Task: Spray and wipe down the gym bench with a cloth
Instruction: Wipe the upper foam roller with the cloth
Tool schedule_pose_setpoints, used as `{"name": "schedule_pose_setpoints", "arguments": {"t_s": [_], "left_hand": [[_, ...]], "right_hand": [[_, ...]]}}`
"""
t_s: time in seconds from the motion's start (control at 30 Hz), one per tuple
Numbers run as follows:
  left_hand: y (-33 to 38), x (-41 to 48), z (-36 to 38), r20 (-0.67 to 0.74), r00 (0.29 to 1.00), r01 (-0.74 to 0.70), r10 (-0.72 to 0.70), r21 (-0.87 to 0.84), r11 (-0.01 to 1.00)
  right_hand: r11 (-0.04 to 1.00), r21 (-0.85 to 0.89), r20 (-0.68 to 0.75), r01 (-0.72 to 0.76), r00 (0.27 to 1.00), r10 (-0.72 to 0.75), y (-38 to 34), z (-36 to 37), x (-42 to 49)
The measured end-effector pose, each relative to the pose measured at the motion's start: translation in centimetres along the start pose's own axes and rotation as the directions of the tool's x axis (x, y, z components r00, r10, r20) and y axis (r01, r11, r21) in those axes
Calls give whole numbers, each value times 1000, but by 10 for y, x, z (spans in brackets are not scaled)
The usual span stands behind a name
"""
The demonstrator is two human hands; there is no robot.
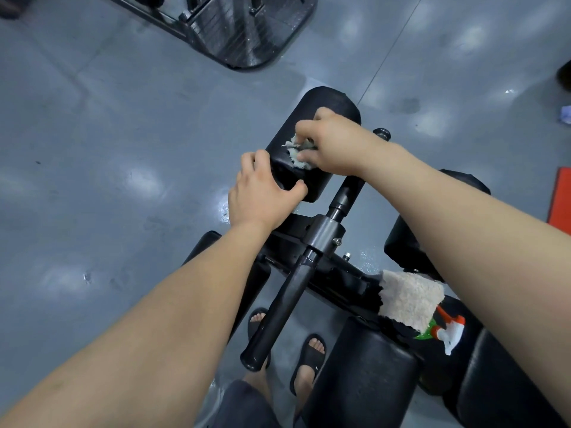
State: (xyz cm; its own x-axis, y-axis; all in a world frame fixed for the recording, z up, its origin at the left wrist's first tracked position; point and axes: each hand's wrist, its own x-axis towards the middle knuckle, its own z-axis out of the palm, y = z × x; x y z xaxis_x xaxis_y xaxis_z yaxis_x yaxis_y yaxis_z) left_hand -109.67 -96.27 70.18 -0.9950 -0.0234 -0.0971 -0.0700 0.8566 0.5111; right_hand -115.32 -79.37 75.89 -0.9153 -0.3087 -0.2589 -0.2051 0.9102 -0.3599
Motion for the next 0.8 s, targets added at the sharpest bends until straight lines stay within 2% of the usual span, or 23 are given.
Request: {"name": "schedule_pose_setpoints", "arguments": {"t_s": [0.17,0.33,0.63,0.8], "left_hand": [[0,0,1,-3,1000,-1,1,6,1000],[1,-1,0,-4,1000,13,-13,-9,1000],[2,-1,-1,18,999,34,-34,-23,999],[2,-1,-3,22,999,41,-40,-47,998]], "right_hand": [[998,-8,-91,-63,994,62,5,5,11],[980,-86,-211,-182,964,160,14,6,20],[933,-18,-257,-358,904,342,34,-4,45],[919,28,-282,-394,879,385,45,-10,55]]}}
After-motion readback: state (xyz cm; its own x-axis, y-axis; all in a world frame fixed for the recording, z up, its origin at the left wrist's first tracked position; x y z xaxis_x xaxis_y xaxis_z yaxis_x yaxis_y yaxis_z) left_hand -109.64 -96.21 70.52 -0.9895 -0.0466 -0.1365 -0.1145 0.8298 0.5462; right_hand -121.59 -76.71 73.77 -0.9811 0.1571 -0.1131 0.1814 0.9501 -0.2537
